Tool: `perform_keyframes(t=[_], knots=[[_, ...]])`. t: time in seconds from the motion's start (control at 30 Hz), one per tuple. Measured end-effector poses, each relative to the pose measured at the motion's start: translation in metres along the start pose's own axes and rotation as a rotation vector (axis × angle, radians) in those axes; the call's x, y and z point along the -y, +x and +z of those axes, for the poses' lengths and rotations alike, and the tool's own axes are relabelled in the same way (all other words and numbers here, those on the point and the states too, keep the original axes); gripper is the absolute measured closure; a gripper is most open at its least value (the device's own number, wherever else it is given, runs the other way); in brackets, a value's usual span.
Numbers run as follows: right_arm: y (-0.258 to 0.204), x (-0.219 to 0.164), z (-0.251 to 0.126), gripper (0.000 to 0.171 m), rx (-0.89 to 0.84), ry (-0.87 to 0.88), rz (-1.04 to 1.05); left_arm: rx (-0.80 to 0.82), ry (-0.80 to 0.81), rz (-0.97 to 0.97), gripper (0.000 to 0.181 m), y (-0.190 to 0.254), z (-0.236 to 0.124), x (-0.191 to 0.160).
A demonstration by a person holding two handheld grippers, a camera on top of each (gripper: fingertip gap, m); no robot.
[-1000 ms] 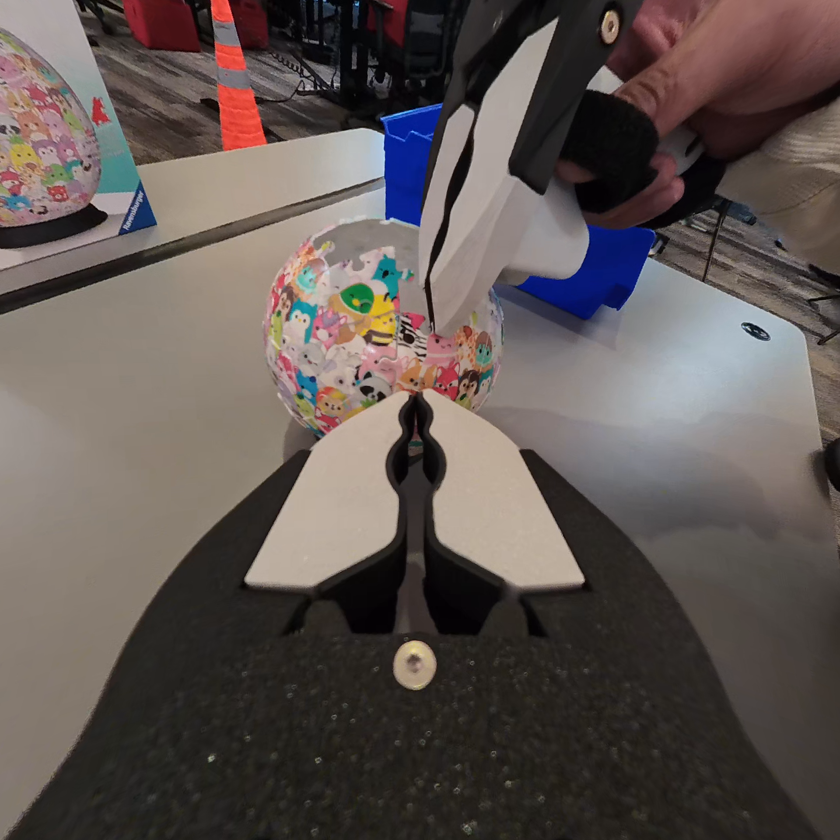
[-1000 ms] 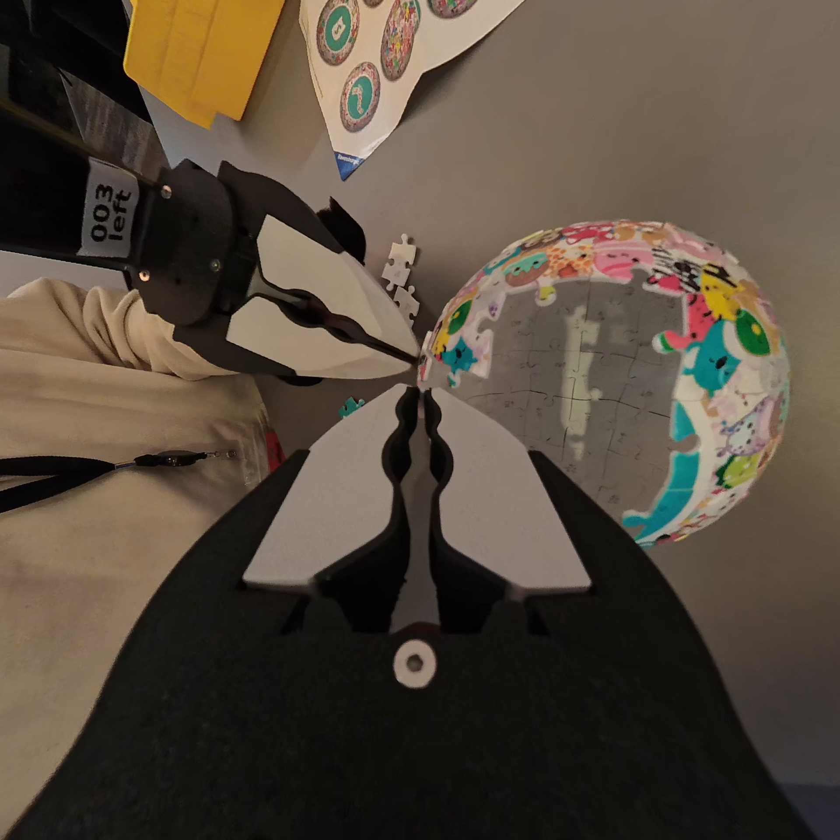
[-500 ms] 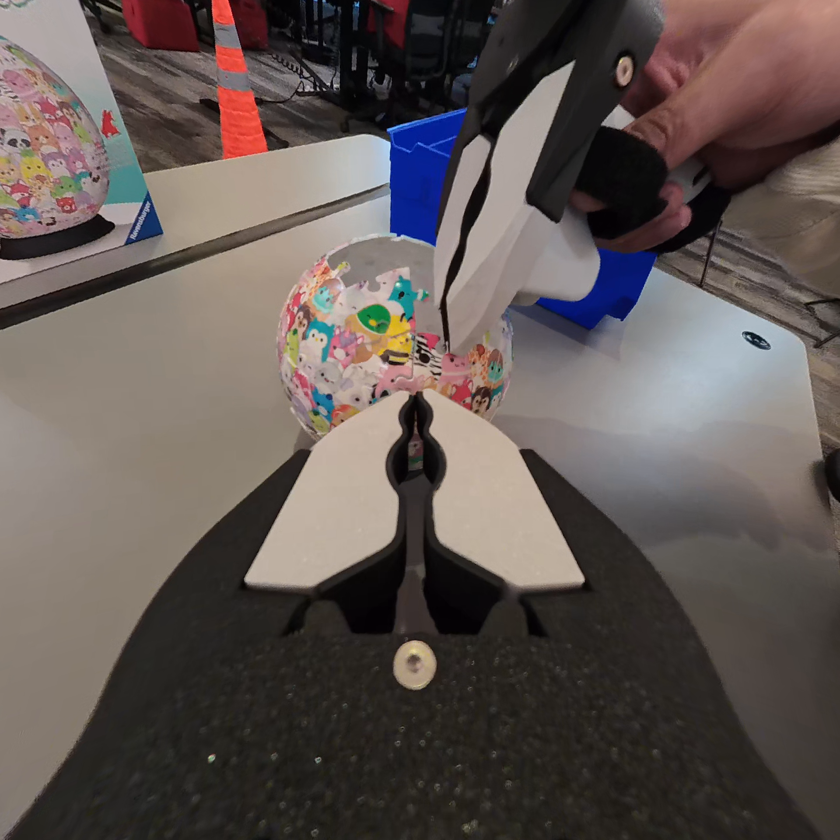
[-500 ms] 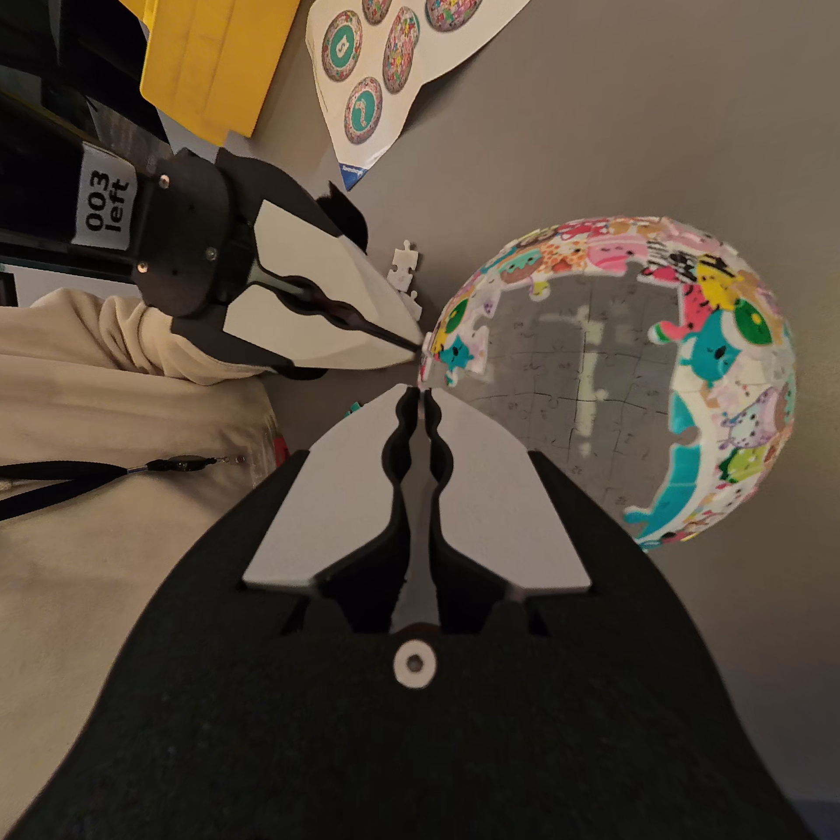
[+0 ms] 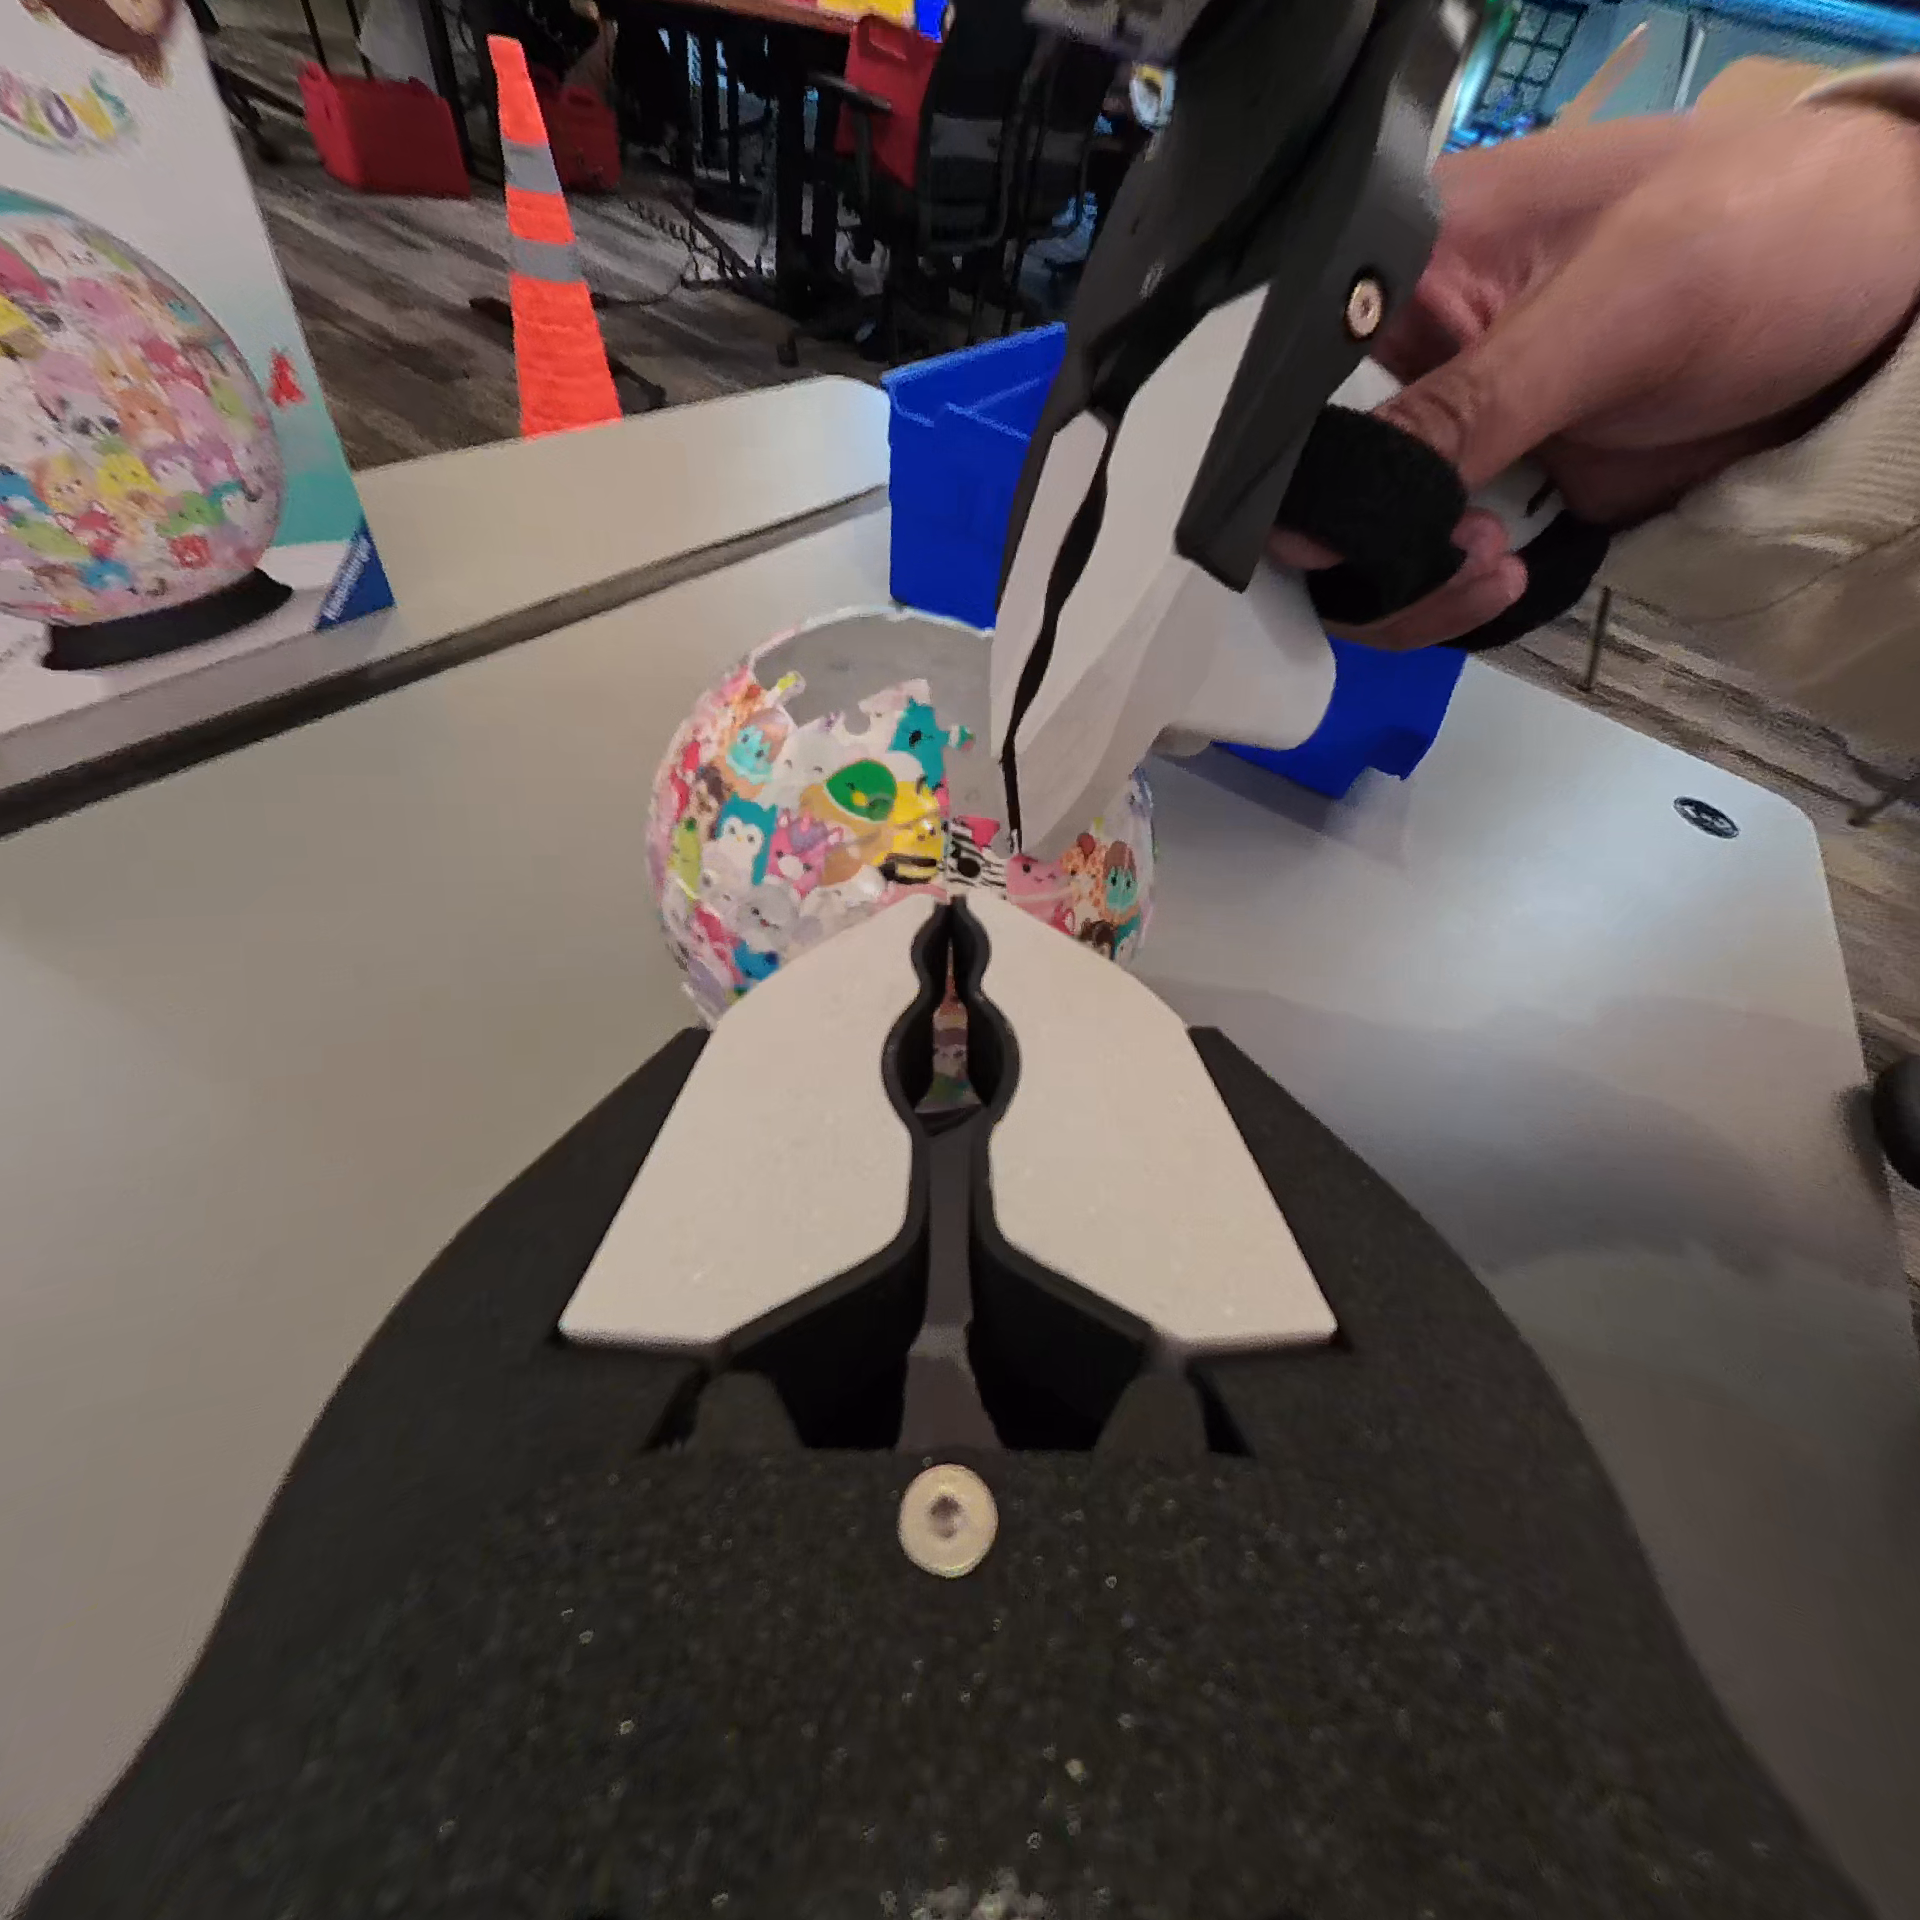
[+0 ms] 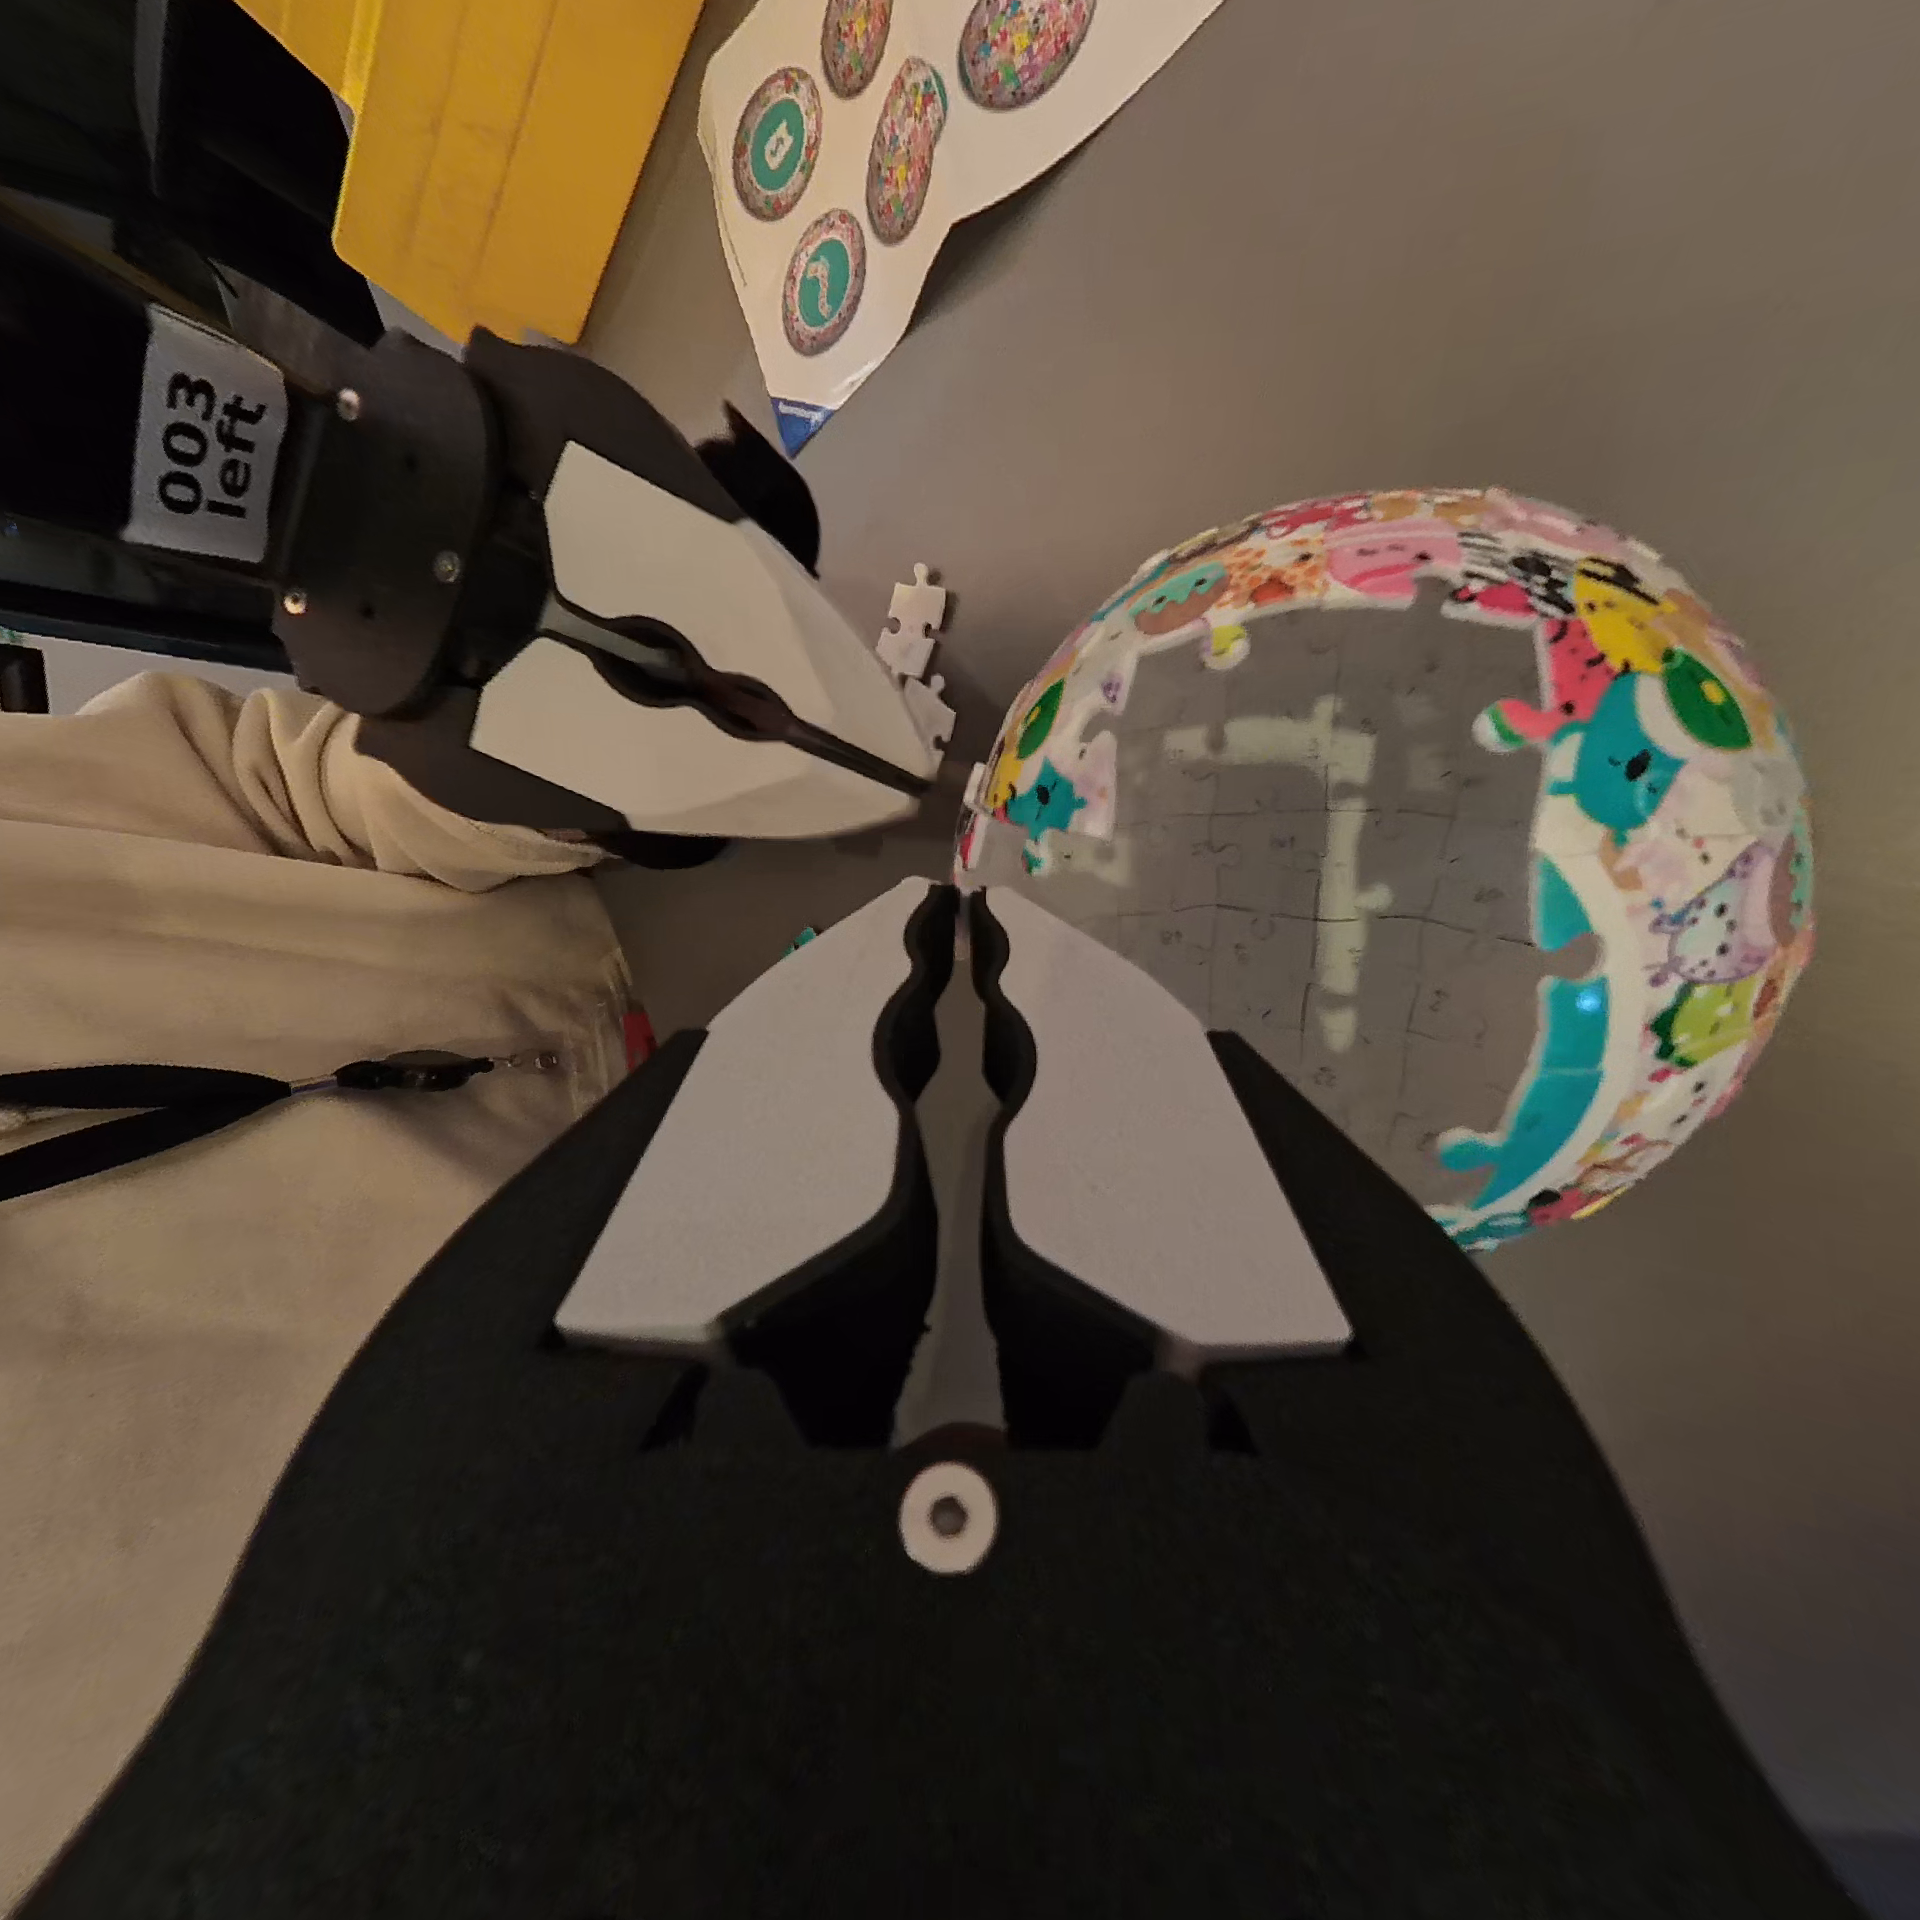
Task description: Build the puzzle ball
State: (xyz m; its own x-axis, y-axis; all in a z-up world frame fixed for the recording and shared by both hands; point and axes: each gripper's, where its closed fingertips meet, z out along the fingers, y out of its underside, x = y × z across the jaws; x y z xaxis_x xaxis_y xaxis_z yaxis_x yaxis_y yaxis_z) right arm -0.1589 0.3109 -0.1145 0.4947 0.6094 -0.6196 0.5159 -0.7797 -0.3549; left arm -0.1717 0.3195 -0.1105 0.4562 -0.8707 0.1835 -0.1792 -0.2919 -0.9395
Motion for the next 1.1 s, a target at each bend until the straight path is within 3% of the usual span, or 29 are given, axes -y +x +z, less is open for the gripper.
perform_keyframes(t=[1.1], knots=[[0.003, -0.001, -0.008, 0.167, 0.022, 0.058, 0.010, -0.026, -0.020, 0.027, 0.181, 0.013, 0.013, -0.006]])
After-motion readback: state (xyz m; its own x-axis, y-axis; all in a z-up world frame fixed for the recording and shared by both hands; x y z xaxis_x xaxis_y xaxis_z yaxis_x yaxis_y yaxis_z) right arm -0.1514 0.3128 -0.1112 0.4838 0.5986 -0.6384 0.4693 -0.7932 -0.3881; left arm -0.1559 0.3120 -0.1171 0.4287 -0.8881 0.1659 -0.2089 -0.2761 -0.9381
